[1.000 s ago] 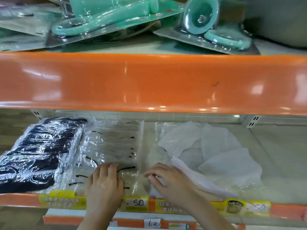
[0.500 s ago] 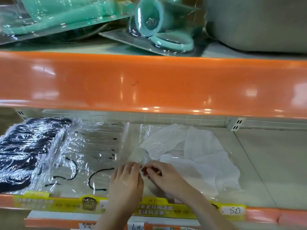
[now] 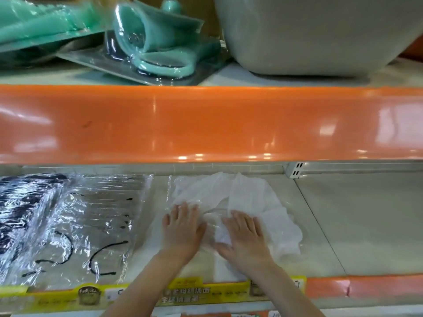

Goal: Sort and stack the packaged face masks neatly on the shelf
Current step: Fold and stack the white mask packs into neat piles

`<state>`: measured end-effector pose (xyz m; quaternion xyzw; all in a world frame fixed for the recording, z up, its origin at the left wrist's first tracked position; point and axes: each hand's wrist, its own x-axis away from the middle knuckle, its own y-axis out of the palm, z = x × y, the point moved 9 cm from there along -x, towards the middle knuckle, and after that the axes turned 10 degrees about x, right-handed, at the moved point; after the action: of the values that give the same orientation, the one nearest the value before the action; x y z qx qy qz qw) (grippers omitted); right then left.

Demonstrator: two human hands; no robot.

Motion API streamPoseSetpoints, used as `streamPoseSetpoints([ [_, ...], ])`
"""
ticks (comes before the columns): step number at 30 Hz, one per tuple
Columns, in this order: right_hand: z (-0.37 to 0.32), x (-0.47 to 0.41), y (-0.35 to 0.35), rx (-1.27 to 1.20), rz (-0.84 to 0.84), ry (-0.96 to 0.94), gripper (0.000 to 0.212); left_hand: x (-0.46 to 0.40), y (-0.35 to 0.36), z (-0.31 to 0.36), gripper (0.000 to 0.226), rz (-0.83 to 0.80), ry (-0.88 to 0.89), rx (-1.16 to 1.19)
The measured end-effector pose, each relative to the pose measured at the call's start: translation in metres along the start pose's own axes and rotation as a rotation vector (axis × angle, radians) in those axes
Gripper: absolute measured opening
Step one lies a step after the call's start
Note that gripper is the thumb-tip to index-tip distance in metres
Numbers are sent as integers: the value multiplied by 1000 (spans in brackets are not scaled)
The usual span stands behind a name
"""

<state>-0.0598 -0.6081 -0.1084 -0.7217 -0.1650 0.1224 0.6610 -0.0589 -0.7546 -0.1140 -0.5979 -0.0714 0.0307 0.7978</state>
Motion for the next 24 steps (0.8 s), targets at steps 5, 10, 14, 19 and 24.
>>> streamPoseSetpoints([
  [5,25,2,0,11,-10,59,94,-3,9,15,71,-7,86,-61],
  [10,49,1,-16,-16,111,118,45,2,-11,24,49,104,136,-1],
  [14,64,-7,-29,-23,178,204,42,-6,-24,22,36,198,167,38],
  [19,62,-31,-26,-50,106,191,54,-30,-32,9,43,218,110,64],
  [24,47,-40,-11,56,44,168,47,-43,-1,4,58,-3,47,19],
])
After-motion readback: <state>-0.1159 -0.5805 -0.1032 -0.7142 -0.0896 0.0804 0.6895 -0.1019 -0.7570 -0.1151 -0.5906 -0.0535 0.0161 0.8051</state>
